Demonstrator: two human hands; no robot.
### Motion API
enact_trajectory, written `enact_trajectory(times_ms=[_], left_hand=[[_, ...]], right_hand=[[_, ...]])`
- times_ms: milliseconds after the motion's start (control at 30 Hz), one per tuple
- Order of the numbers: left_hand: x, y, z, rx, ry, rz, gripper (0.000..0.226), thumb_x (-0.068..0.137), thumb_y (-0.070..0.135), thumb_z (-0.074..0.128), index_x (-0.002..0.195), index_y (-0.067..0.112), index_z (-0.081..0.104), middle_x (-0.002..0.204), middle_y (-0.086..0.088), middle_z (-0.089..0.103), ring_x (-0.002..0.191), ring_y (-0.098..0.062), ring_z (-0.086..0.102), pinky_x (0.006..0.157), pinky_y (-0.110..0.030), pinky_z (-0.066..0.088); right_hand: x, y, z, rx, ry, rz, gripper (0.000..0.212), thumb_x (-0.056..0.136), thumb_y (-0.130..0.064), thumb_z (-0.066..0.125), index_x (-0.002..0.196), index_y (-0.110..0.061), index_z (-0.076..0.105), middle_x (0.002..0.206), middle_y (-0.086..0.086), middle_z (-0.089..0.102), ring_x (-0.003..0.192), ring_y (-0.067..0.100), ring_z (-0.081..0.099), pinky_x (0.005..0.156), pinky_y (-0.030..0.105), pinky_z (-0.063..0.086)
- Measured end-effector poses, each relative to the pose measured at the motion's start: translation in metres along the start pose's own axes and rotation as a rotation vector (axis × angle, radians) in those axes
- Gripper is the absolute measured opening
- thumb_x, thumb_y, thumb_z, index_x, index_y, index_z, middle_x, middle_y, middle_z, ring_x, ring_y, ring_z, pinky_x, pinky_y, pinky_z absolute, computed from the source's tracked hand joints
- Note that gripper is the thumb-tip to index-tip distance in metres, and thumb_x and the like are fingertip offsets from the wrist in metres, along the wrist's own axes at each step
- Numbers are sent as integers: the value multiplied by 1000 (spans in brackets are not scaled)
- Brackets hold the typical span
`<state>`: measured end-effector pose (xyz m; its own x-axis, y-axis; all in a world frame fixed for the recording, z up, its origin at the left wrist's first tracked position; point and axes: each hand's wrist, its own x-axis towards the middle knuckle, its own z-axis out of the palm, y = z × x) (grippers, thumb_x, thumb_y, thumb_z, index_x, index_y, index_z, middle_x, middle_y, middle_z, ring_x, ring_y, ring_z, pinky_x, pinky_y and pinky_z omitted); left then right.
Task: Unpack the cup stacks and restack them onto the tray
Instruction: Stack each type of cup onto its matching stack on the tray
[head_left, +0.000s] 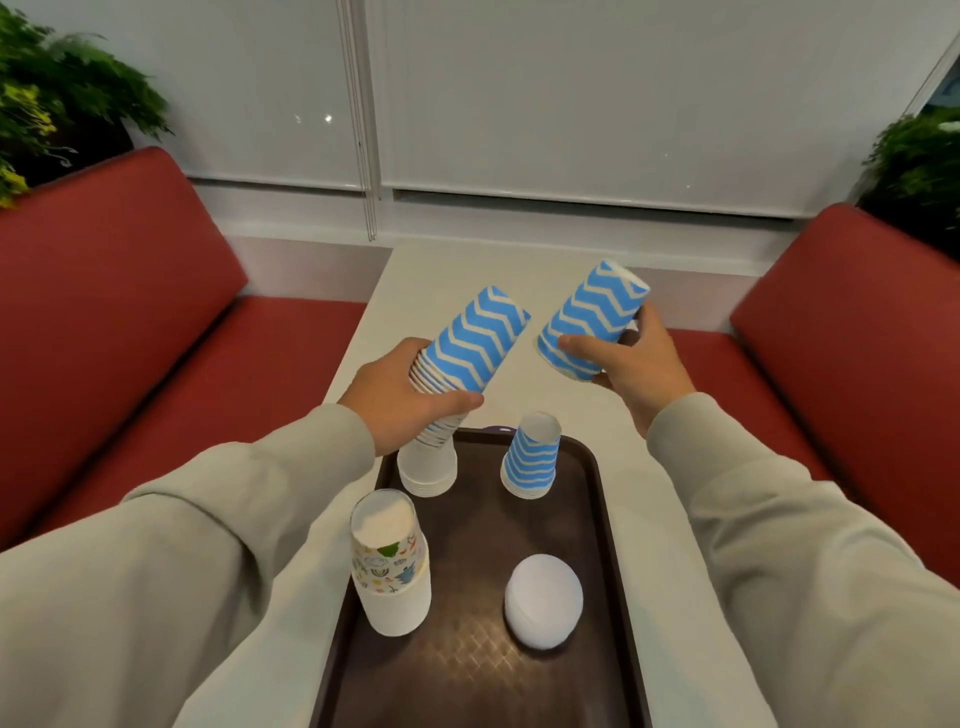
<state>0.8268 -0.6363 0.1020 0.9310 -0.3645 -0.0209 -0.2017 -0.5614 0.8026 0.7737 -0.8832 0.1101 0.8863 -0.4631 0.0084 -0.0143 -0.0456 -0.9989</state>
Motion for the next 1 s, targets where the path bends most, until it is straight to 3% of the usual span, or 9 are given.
enact_trajectory(times_ms=[67,133,300,400,533,767,867,933,1000], left_hand=[[2,-2,0,-40,21,5,64,72,51,82,126,32,53,108,16,64,92,6,57,71,-19,44],[3,-4,0,-64,40,13,62,73,52,82,125,32,54,106,21,63,93,7,58,70,-15,43],[4,-8,-4,-86,60,27,57,75,53,78,122,33,52,104,25,61,94,6,59,72,-16,45],[5,-9,-6,-104,56,29,54,76,52,77,120,34,51,105,24,62,95,5,60,73,-18,47],[4,-11,-7,-111,46,30,58,74,57,75,121,36,50,106,24,63,95,4,61,73,-19,49],[-1,-8,-6,-120,42,36,66,69,61,75,124,36,49,107,22,64,95,3,63,74,-19,50],[-4,-7,-6,-118,40,42,68,72,57,78,128,33,50,109,21,64,95,2,63,76,-19,51],[-7,-5,-6,-123,45,45,68,71,54,81,128,33,51,109,20,65,95,3,63,77,-18,51],[-9,-3,-5,-115,48,52,67,71,53,82,127,33,51,109,19,65,94,3,62,78,-18,52]], right_hand=[[1,19,1,-104,8,16,84,55,-32,94,126,-26,51,114,1,69,102,18,71,91,48,58],[-1,38,3,-204,-10,27,77,65,-27,93,128,-25,48,114,-2,66,101,14,68,91,44,58],[-8,71,10,-318,-49,69,69,73,-23,88,127,-24,45,111,-4,63,94,9,65,83,32,57],[-10,86,14,-359,-59,74,65,76,-21,86,126,-22,44,103,-11,60,87,-1,59,71,19,48],[-13,110,18,-405,-75,116,68,74,-16,88,127,-19,45,113,-2,61,101,18,62,82,25,46],[-11,112,9,-479,-123,157,90,71,-17,90,143,-22,37,138,5,54,118,18,53,99,29,43],[-11,78,7,-431,-58,25,77,79,-17,80,143,-25,38,140,3,52,133,17,47,104,29,38],[-15,49,10,-350,25,-101,61,84,-18,75,137,-26,46,131,-1,58,125,12,51,104,28,42],[-20,19,18,-261,47,-155,46,85,-26,75,126,-26,54,118,-4,64,112,9,60,92,24,48]])
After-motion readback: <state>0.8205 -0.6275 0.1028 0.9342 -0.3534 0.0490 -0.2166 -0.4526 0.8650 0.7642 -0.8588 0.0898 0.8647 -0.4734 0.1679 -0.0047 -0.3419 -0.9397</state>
